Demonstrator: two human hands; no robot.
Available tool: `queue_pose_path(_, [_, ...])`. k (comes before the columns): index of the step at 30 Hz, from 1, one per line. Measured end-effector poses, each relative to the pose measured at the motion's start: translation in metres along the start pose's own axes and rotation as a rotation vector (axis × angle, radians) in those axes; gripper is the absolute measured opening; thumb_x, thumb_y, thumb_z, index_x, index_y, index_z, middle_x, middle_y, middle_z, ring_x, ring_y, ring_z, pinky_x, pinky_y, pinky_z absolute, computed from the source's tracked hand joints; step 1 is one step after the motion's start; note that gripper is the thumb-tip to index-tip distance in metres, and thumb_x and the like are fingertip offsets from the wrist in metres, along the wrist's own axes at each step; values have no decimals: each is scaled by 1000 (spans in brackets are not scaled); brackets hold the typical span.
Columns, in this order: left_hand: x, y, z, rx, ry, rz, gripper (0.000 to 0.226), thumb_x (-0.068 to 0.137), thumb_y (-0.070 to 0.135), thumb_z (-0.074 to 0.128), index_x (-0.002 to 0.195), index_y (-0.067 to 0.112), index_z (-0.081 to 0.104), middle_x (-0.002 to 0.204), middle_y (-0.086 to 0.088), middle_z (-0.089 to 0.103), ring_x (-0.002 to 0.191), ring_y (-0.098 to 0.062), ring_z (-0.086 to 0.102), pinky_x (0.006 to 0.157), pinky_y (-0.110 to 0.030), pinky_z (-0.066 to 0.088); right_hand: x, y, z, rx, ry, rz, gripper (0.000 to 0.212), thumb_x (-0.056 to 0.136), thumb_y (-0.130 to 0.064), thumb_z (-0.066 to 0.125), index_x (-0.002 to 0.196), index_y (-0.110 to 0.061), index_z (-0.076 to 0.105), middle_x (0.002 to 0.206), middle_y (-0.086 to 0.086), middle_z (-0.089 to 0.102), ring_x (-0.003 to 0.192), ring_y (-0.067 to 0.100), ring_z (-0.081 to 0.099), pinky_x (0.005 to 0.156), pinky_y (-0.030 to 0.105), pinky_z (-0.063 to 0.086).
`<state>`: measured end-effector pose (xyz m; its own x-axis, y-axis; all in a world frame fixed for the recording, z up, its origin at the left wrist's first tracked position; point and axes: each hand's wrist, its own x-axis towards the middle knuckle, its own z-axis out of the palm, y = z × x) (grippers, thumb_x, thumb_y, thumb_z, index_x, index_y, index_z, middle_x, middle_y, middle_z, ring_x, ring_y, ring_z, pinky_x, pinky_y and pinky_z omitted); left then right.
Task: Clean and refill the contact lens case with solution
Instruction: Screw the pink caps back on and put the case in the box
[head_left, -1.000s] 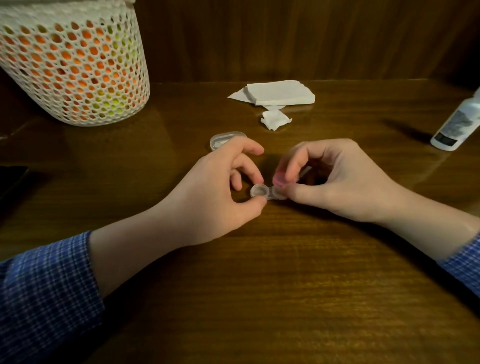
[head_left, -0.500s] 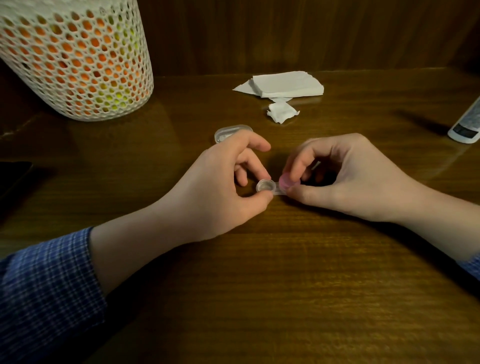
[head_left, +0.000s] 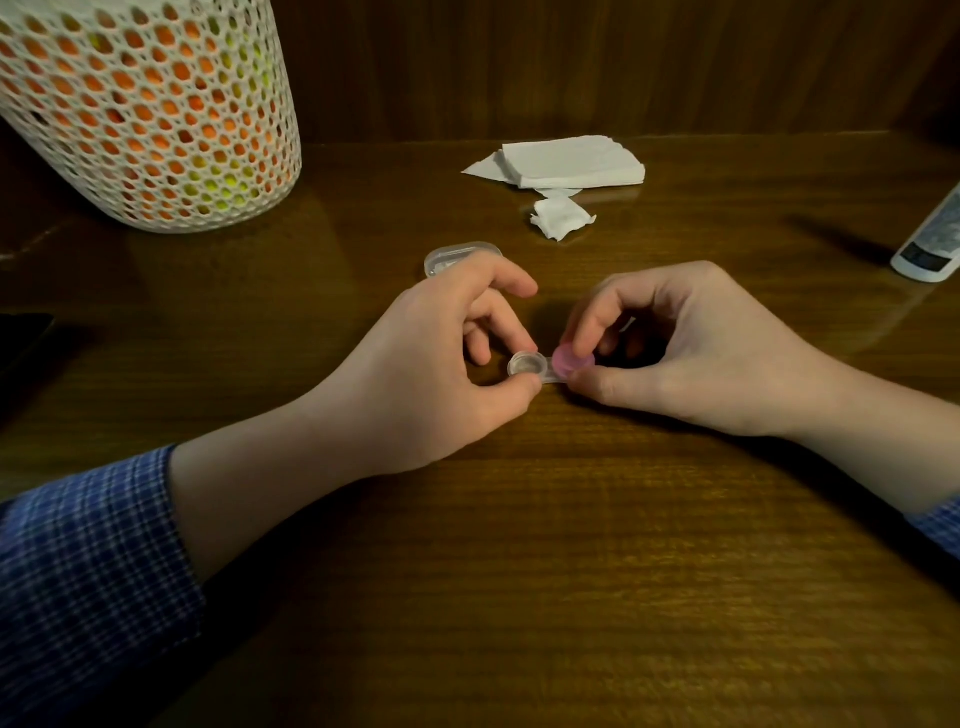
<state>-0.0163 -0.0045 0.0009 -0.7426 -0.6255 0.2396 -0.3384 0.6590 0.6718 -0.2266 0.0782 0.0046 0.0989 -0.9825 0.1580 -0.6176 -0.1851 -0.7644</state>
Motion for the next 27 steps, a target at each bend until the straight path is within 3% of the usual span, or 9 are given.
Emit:
queue_pose_path(8, [0, 0, 0, 2, 0, 3, 58, 83, 19, 84, 134, 17, 57, 95, 12, 74, 80, -12, 64, 64, -15, 49, 0, -1, 2, -4, 14, 14, 20, 75, -37, 80, 90, -24, 78, 93, -3, 76, 92, 21, 70, 81, 52, 58])
queue_pose_path(14, [-1, 0, 0, 6, 0, -2, 60, 82, 21, 84, 135, 17, 57, 96, 12, 75, 81, -10, 65, 66, -15, 49, 0, -1, 3, -20, 30, 45, 20, 75, -38, 82, 91, -29, 75, 92, -11, 75, 85, 11, 68, 73, 34, 58])
queue_pose_path(22, [0, 2, 0, 31, -1, -6, 60, 82, 22, 84, 135, 18, 56, 96, 13, 75, 82, -9, 65, 66, -14, 49, -2, -2, 4, -75, 35, 35, 32, 74, -40, 81, 104, -33, 70, 91, -11, 71, 87, 9, 66, 75, 24, 56])
queue_pose_path(27, [-1, 2, -1, 29, -4, -1, 59, 82, 23, 83, 135, 17, 56, 96, 13, 74, 82, -11, 65, 66, -13, 47, -1, -3, 2, -120, -36, 49, 32, 78, -44, 72, 108, -35, 74, 103, -16, 67, 96, 4, 64, 78, 22, 54])
